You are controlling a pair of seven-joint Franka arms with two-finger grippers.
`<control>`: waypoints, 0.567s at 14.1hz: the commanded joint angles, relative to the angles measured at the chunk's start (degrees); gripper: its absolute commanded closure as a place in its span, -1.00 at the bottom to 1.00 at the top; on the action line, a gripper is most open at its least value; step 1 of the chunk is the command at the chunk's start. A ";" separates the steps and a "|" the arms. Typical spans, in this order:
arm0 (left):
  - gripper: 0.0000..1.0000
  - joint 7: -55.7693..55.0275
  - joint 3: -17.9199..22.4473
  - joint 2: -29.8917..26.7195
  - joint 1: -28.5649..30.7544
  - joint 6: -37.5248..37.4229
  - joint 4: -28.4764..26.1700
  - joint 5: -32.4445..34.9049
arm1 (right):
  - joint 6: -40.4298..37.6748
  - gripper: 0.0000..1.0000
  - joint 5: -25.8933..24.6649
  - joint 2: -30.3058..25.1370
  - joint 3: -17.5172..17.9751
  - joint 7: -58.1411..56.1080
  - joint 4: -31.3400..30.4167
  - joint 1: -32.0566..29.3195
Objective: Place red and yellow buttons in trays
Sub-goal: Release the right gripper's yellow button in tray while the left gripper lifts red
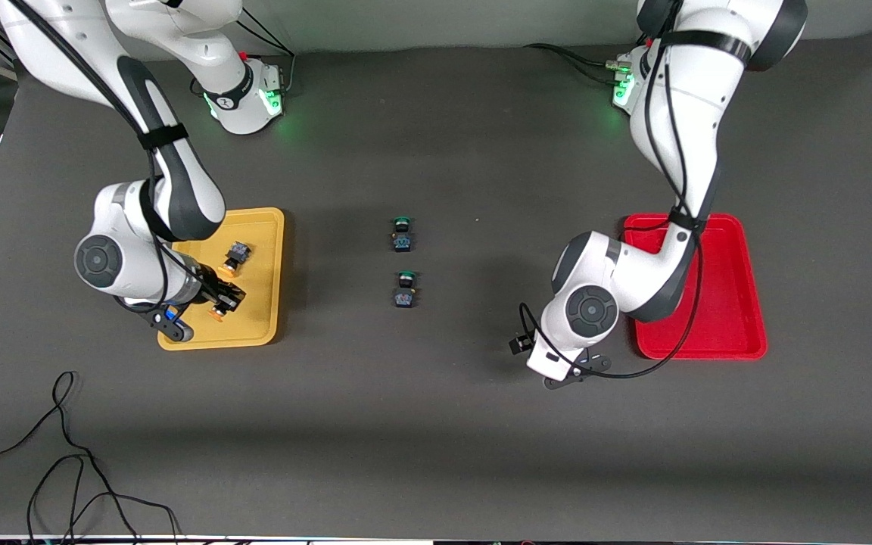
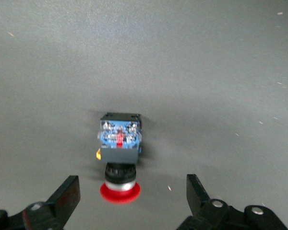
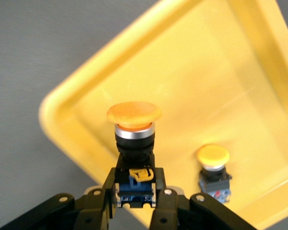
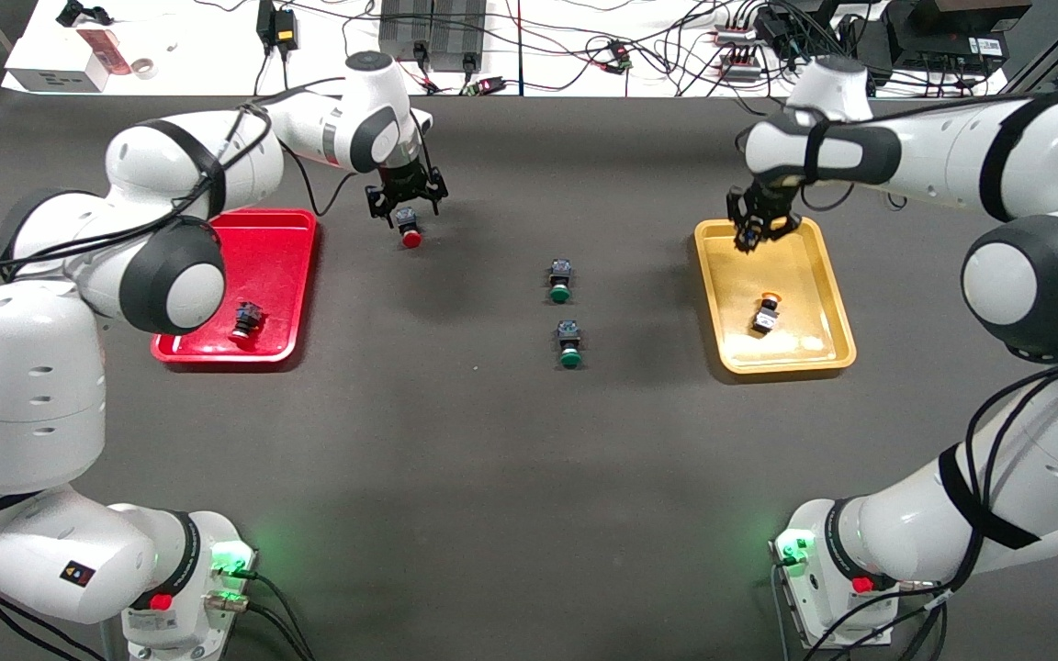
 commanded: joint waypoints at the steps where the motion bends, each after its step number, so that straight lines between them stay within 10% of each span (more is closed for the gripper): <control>1: -0.93 -0.02 0.55 0.94 -0.07 1.42 0.86 0.11 | 1.36 0.89 0.00 0.20 -0.27 -1.63 -0.60 0.68; 2: -0.92 0.07 0.55 1.73 -0.07 3.17 0.78 0.28 | 1.36 -0.27 0.00 0.29 -0.27 -1.63 -0.60 0.42; 3: -0.89 -0.19 0.55 2.52 -0.16 5.02 0.52 0.29 | 1.27 -0.98 0.00 0.20 -0.36 -1.28 -0.43 0.16; 5: -0.46 0.15 0.55 2.79 -0.16 5.21 0.08 0.29 | -0.30 -1.00 0.09 -1.63 -0.79 -0.58 0.36 0.16; 8: 0.72 0.24 0.55 2.44 -0.07 4.34 -0.19 0.29 | -9.33 -1.00 0.09 -6.72 -1.67 -1.54 7.54 -0.28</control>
